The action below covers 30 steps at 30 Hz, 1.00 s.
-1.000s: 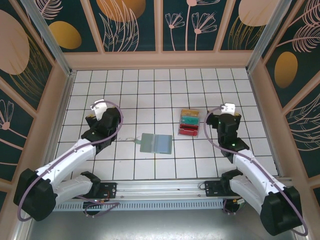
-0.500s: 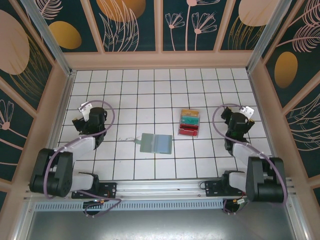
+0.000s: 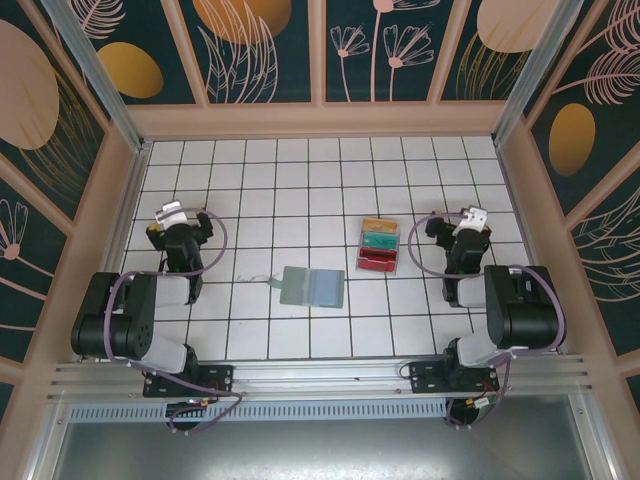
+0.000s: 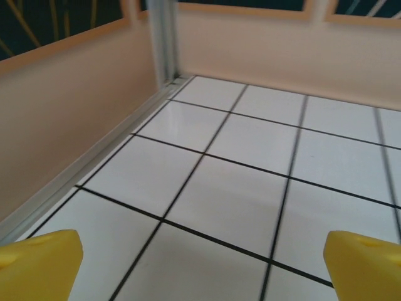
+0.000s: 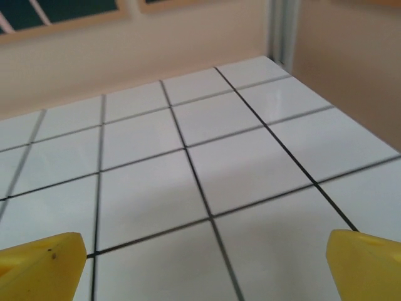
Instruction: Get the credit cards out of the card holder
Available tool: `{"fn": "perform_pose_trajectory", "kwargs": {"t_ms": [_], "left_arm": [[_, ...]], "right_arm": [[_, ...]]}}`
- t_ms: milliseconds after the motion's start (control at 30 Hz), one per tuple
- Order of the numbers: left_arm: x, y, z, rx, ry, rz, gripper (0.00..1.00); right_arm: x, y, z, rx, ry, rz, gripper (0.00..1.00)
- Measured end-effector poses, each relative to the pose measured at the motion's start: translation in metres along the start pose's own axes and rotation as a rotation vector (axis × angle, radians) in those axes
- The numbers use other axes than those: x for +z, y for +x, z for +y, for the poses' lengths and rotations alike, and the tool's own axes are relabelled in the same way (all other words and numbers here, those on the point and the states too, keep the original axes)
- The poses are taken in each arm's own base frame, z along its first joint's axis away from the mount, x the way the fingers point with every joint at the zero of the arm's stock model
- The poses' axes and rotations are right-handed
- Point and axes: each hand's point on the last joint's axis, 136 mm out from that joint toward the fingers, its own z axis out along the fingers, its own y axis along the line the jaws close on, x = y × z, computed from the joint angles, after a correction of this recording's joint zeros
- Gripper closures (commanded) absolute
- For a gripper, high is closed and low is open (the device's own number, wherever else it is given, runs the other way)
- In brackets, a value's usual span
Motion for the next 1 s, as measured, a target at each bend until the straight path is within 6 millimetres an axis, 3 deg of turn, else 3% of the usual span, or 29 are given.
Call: {"fn": "perform_pose_trajectory", "kwargs": {"t_ms": [133, 367, 1000], "left_arm": [[-0.008, 0.008, -0.008, 0.017, 0.074, -0.003, 0.01], [-0.017, -0.002, -0.013, 0.001, 0.125, -0.081, 0.01], [-0.019, -0.011, -0.015, -0.007, 0.138, -0.125, 0.01]], "right_arm": [[-0.004, 0.008, 0.005, -0.016, -0.042, 0.008, 0.01], [-0.004, 0.0, 0.01, -0.027, -0.064, -0.025, 0.01], [-0.004, -0.003, 0.011, -0.025, -0.071, -0.04, 0.01]]}}
